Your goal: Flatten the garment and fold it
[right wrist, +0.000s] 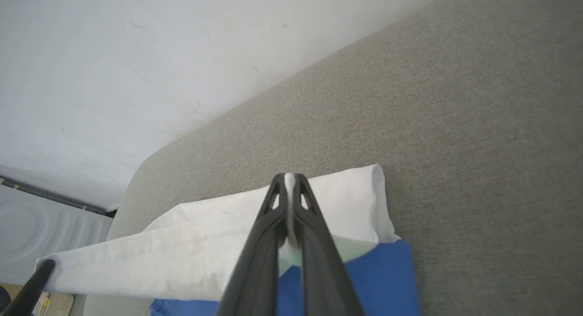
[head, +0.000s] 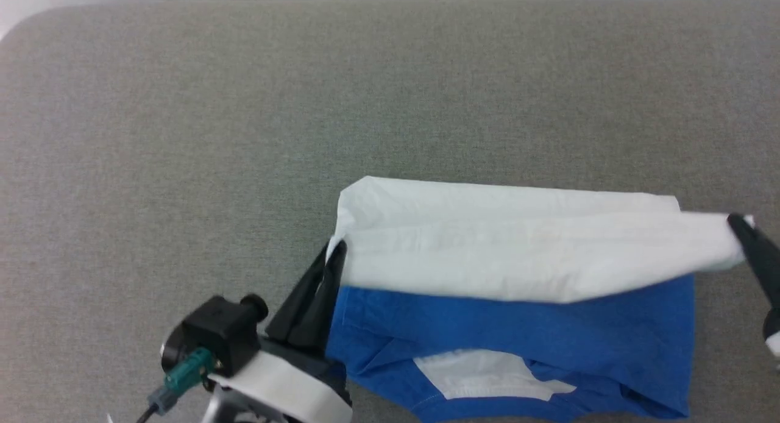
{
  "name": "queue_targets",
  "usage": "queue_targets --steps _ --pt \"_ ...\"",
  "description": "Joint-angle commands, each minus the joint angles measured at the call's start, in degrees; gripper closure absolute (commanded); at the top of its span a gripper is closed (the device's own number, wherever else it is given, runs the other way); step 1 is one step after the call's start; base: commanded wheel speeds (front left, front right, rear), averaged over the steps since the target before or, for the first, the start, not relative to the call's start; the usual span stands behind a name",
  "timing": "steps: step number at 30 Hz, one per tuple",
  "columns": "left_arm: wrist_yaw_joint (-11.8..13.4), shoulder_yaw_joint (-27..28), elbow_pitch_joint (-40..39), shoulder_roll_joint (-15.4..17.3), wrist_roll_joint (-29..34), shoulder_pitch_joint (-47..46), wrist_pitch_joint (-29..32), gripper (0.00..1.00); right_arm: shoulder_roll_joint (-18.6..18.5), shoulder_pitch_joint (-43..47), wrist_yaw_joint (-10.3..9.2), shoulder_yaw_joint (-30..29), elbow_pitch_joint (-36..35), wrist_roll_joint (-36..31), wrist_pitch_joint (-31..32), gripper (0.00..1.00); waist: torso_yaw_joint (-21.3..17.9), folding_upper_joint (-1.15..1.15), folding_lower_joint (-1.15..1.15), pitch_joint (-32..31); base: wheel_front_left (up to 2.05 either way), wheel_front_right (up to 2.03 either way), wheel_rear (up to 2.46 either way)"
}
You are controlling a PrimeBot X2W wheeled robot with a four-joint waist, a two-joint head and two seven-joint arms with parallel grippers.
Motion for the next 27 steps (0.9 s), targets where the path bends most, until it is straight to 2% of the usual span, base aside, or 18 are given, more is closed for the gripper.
queue_targets --steps 1,7,16,25,26,27 --pt "0.3 0.0 0.5 -0.4 -0.5 1.2 -1.0 1.0 0.7 1.3 -0.04 0.0 -0.6 0.7 -0.1 1.0 0.3 0.0 0.01 -0.7 0.0 0.0 0.0" --pt "-0.1 0.0 3.4 -1.4 -3.3 6.2 -4.8 1.0 2.5 8.6 -0.04 -0.4 -2.1 2.4 -0.4 1.0 0.4 0.0 0.01 -1.5 0.0 0.0 0.0" --pt "-0.8 1.4 5.0 -2.2 -8.3 12.8 -8.5 1.0 2.8 18.5 -0.04 -0.8 -2.6 6.1 -1.3 1.0 0.2 0.0 0.01 -3.0 0.0 0.0 0.0" --pt "-3.6 -0.8 9.6 -2.4 -10.7 15.7 -9.3 1.0 2.9 23.3 -0.04 1.7 -0.4 4.9 -2.4 1.0 -0.4 0.0 0.01 -4.6 0.0 0.0 0.0" --pt "-3.9 -1.0 10.4 -2.3 -10.8 15.8 -9.1 1.0 2.9 23.6 -0.04 2.0 -0.1 4.2 -2.2 0.96 -0.4 0.0 0.01 -4.8 0.0 0.0 0.0" --pt "-4.1 -1.2 11.3 -2.2 -11.1 16.0 -9.0 1.0 2.9 23.9 -0.04 2.2 0.2 3.5 -2.0 0.77 -0.4 0.0 0.01 -4.9 0.0 0.0 0.0"
